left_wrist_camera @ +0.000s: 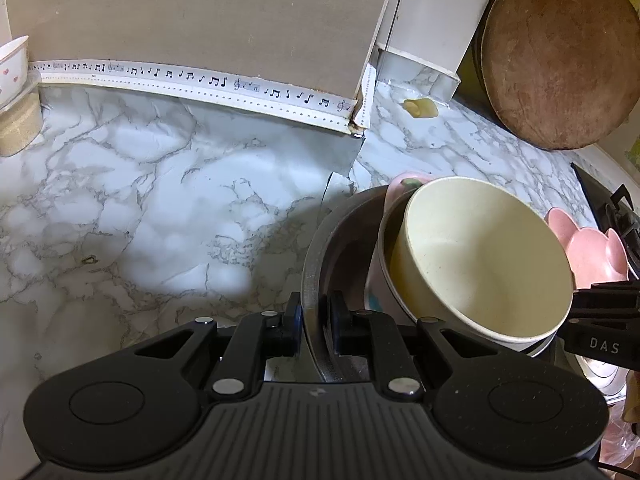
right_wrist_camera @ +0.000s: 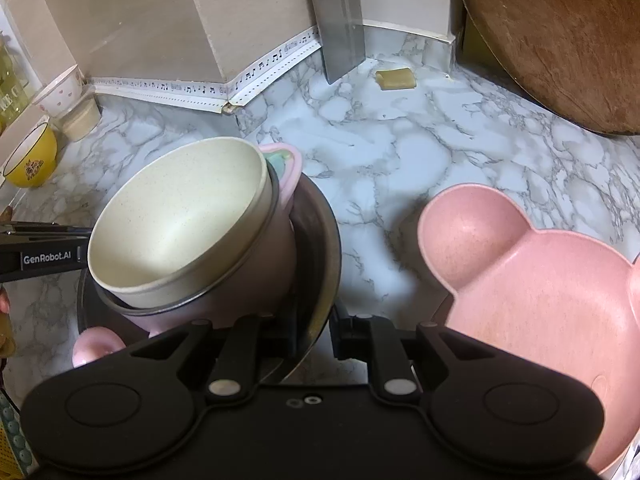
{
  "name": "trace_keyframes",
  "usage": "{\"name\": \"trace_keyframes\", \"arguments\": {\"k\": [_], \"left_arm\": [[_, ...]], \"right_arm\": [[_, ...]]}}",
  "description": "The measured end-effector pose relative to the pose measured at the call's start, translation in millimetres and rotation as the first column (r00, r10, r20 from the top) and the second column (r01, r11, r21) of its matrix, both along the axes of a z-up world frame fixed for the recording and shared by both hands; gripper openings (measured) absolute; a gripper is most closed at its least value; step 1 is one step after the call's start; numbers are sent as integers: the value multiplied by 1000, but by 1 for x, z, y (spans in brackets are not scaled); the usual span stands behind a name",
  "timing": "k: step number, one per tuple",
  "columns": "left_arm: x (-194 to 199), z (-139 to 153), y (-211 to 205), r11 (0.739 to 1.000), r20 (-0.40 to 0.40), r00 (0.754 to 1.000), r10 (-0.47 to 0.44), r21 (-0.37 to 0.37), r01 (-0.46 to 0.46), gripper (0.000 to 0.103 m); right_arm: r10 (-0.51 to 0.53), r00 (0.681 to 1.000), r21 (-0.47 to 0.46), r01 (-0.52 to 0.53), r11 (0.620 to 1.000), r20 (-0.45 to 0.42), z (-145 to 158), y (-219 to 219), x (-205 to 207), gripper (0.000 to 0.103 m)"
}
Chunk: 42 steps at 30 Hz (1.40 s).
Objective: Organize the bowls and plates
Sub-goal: 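Close both grippers on the rim of the steel bowl, then lift the steel bowl with nested pot and lower it onto the pink plate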
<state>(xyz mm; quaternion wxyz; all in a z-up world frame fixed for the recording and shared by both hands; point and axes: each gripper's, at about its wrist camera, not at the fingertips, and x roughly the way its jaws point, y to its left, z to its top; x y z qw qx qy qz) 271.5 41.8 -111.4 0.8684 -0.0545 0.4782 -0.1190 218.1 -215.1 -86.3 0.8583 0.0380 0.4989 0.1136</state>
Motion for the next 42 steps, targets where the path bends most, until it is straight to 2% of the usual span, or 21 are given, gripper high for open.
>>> {"name": "trace_keyframes", "arguments": {"k": [12,24,33,42], "left_arm": [[-8,20,-3,1000,22,1000,-1,6,0,13],[-19,57,-16,1000,81,997,-10,3,10,13],[-23,79,-45,998,124,991,-57,3,57,13],[-22,92,-93,993,147,982,-118,1,119,13]], "right_arm": [[9,999,0,-9,1000,40,14,-2,-8,16],[-3,995,22,1,1000,99,50,-18,-20,16],[-33,989,26,29,999,143,75,-44,-30,16],[-94,982,26,91,996,166,90,-86,-47,16]]}}
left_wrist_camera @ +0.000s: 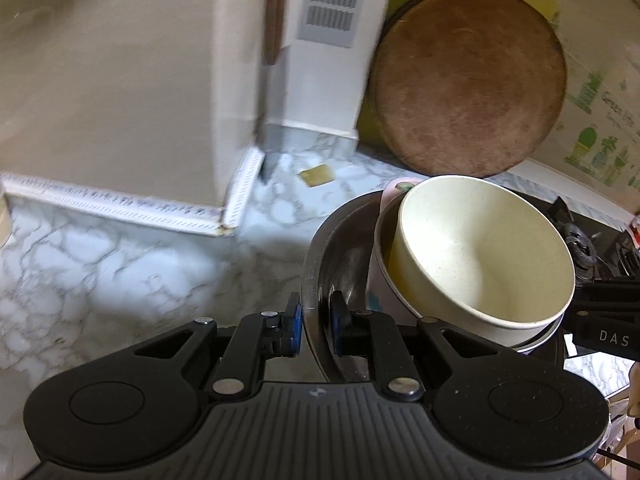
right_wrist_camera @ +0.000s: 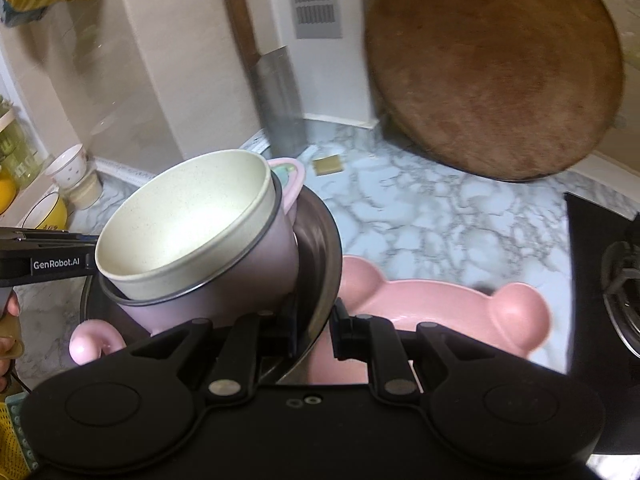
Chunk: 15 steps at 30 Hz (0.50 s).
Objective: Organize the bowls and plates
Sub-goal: 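Lift the steel bowl with nested pot and lower it onto the pink plate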
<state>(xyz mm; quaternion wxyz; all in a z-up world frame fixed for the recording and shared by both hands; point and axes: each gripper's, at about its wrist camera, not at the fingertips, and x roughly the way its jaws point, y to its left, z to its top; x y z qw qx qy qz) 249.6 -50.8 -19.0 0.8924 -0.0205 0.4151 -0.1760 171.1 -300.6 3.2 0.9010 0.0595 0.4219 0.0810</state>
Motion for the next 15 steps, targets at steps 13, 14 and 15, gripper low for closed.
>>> {"name": "trace_keyframes", "arguments": {"k": [13,14,15], "left_arm": [[-2,-7,-89,992,14,992,-125,1,125,13],[-2,-8,-95,991,11,991,-133,0,133,13],[-1,-9,-100,990,10,990,-142,2,142,13]], "right_arm": [[-127,992,4,127,992,0,-5,-80,-26,16],[-134,991,1,134,991,0,-7,-85,-29,16],[-141,990,1,141,990,-1,-9,-90,-31,16]]}}
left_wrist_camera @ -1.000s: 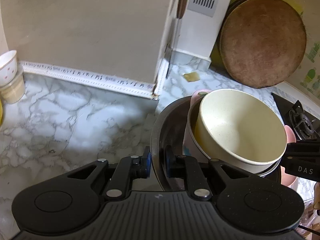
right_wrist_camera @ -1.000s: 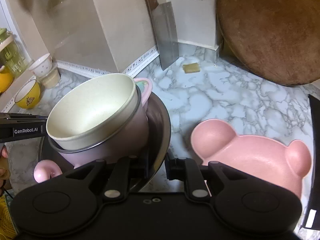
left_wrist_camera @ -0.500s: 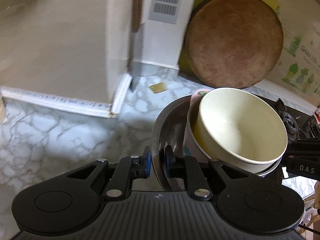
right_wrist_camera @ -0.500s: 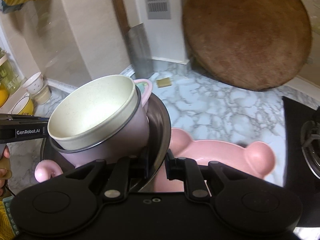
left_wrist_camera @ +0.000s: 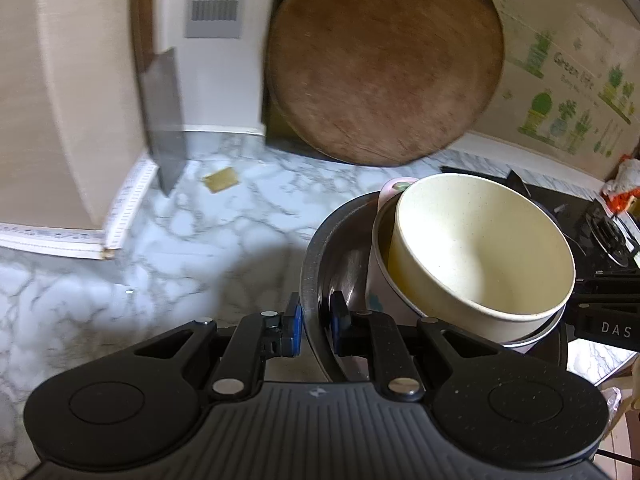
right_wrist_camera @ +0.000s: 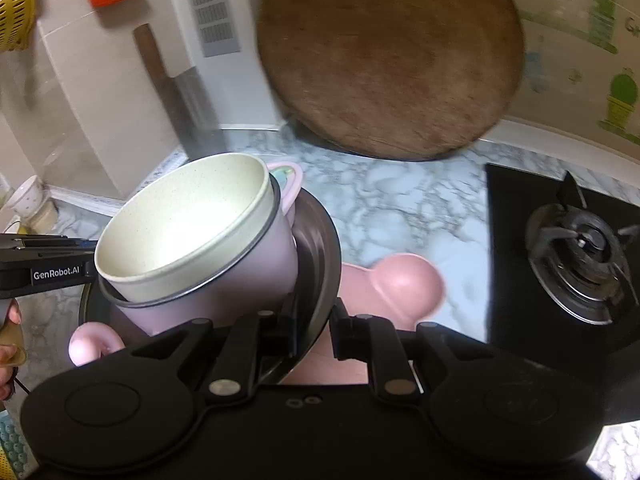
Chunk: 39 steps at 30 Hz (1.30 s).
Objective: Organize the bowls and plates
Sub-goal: 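Lift the steel bowl with nested pot and lower it onto the pink plate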
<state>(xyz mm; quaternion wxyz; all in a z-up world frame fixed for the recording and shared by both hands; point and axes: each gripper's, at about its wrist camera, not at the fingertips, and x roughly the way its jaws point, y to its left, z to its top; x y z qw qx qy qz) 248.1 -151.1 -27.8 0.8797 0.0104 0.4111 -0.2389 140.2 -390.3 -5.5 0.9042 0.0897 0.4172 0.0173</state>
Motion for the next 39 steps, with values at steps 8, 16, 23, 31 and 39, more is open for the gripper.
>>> {"name": "trace_keyframes", "arguments": {"k": [8,16,23,31,39], "left_arm": [[-6,-13,-34,998,2,999,-49,25,49,13],[-5,-29,-51,996,7,998,-62,60,61,13],[-1,-38,-56,995,0,998,-63,75,63,13],[-1,-47,-58,994,-4,998,-69,87,69,13],[1,-54,-61,992,-6,997,-76,96,76,13]], "right_arm": [[-40,999,2,40,999,-23,-24,-33,-11,16],[-50,998,6,51,999,-45,-44,-46,-10,16],[-43,998,-1,43,999,-46,-53,-49,-8,16],[-41,997,-11,41,999,-58,-64,-50,-4,16],[-46,997,-23,45,999,-69,-71,-50,-2,16]]}}
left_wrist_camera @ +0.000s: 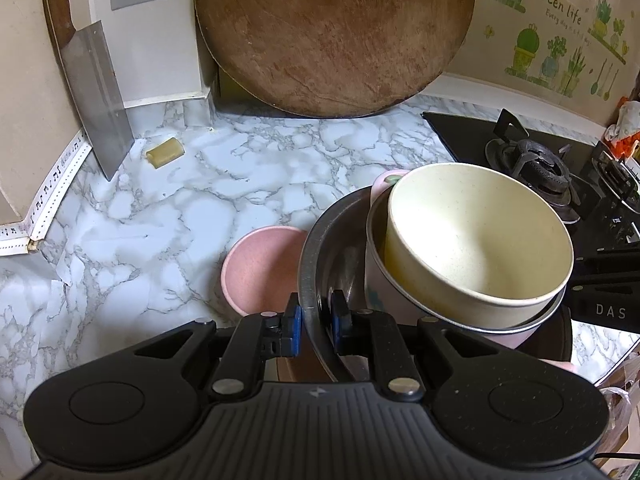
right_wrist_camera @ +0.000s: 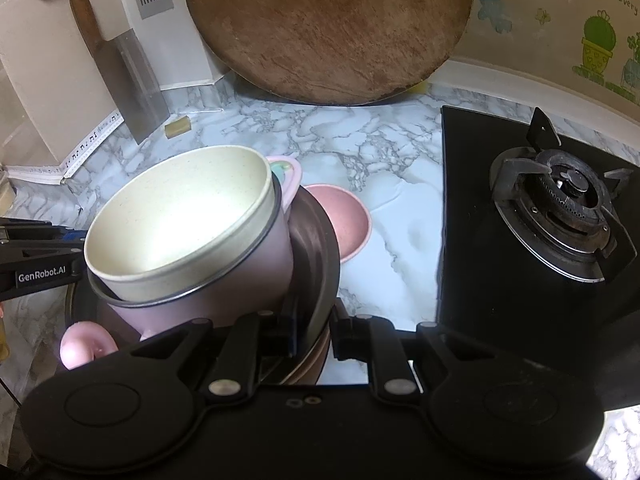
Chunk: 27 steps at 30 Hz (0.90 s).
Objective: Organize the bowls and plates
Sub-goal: 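Lift the steel bowl with nested pot and lower it onto the pink plate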
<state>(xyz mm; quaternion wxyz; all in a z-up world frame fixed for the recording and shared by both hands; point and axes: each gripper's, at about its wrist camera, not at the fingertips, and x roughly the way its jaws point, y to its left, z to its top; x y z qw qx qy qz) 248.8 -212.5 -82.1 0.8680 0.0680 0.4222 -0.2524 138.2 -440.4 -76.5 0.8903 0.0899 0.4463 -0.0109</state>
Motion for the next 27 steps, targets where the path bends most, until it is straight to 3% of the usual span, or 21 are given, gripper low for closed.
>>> {"name": "trace_keyframes", "arguments": {"k": [13,24,27], "left_arm": [[2,-6,2,1000,-14,1000,14,-2,-14,14],[-11,-4,1,1000,34,999,12,14,-13,15],[-11,-2,2,1000,30,1000,7,18,-8,15]], "right_arm": [[41,999,-53,-41,998,-2,0,8,0,17],[75,997,-60,-76,995,-18,-4,10,1,22],[54,998,-50,-55,997,-23,-4,7,1,28]]}}
